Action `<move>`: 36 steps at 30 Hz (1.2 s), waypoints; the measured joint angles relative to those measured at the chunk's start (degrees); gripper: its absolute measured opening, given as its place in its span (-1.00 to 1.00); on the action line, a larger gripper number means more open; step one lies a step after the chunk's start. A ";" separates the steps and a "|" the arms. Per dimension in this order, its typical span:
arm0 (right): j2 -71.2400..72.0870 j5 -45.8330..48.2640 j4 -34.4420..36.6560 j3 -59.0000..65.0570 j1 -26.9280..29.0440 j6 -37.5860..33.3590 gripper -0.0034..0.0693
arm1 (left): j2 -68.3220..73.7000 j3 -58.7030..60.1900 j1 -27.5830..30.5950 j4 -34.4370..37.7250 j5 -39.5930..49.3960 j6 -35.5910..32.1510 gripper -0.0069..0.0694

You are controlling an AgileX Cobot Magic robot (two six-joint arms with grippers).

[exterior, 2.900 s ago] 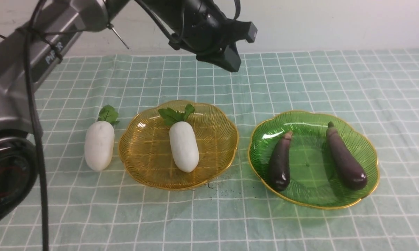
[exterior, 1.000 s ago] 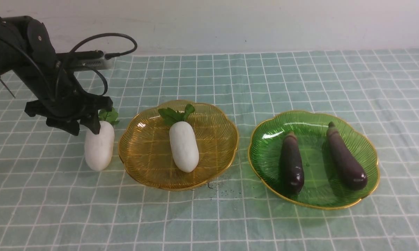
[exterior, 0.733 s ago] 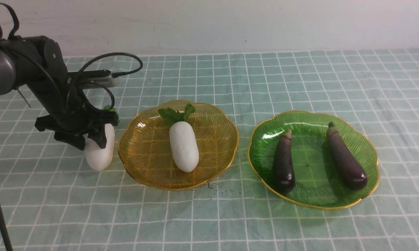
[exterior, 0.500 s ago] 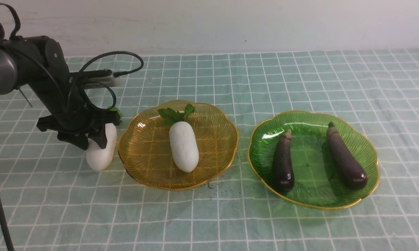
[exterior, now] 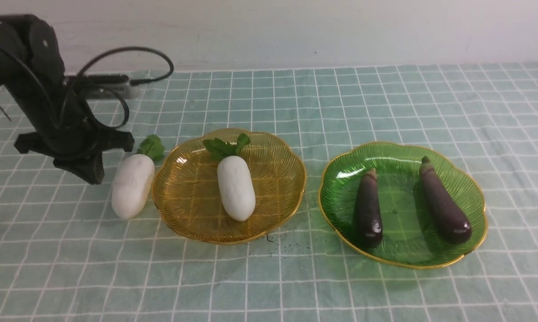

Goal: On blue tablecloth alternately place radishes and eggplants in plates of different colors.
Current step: 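Pick up the white radish and place it in the left plate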

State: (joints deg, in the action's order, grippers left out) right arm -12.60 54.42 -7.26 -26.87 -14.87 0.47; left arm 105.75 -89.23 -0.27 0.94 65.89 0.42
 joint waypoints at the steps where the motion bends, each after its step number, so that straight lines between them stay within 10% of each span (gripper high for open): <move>1: 0.00 0.00 0.00 0.00 0.00 0.17 -0.95 | -1.78 0.00 0.00 0.15 0.23 0.00 -0.84; 24: 0.00 -0.70 0.00 0.50 0.00 0.41 -0.95 | -3.53 0.00 0.00 4.29 -1.20 0.00 -0.77; 36: 0.00 -0.83 0.00 0.58 0.00 0.42 -0.95 | 6.45 0.00 0.00 4.58 -7.06 0.00 -0.14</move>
State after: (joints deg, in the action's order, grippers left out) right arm -12.60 53.59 -7.26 -26.28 -14.87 0.89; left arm 112.20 -89.23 -0.27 5.52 58.83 0.42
